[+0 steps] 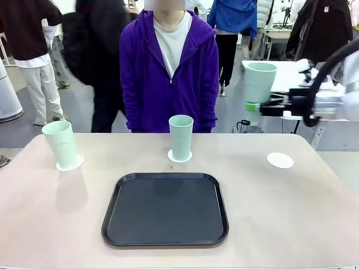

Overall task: Place coasters on the table and set cups on them.
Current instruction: Take one Reusable plastic cup from the Flat Tray and place it on a coaster set by the human.

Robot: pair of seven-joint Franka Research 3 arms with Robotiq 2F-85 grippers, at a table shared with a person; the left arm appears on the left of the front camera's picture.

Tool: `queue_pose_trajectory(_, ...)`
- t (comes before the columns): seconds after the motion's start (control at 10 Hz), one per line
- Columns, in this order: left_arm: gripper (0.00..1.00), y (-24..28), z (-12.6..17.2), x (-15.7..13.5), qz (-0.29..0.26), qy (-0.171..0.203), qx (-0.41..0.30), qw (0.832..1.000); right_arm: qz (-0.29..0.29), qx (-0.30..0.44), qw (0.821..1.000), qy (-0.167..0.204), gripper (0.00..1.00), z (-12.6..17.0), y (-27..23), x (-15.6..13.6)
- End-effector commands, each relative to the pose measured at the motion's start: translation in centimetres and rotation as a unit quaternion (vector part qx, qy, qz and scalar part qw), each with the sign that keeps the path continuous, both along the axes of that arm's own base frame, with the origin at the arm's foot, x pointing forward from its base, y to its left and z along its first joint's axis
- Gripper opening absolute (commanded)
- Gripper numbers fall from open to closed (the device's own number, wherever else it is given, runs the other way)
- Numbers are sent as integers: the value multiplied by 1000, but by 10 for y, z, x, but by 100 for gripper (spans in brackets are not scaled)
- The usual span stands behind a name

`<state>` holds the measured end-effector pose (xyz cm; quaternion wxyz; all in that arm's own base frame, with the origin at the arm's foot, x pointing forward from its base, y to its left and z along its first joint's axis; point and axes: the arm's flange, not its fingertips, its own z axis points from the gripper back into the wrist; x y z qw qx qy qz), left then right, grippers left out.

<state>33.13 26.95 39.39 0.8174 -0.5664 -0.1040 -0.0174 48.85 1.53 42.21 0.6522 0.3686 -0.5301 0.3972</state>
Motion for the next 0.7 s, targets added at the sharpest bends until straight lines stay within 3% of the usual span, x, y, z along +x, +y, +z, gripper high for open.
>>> queue_pose_trajectory(0.0,100,1,1,-1,0,-4,0,1000,-20,16,1000,-12,81,-8,-34,-6)
queue_pose_trajectory(0.6,100,1,1,-1,0,-4,0,1000,-96,-22,995,-2,81,-22,-101,-7)
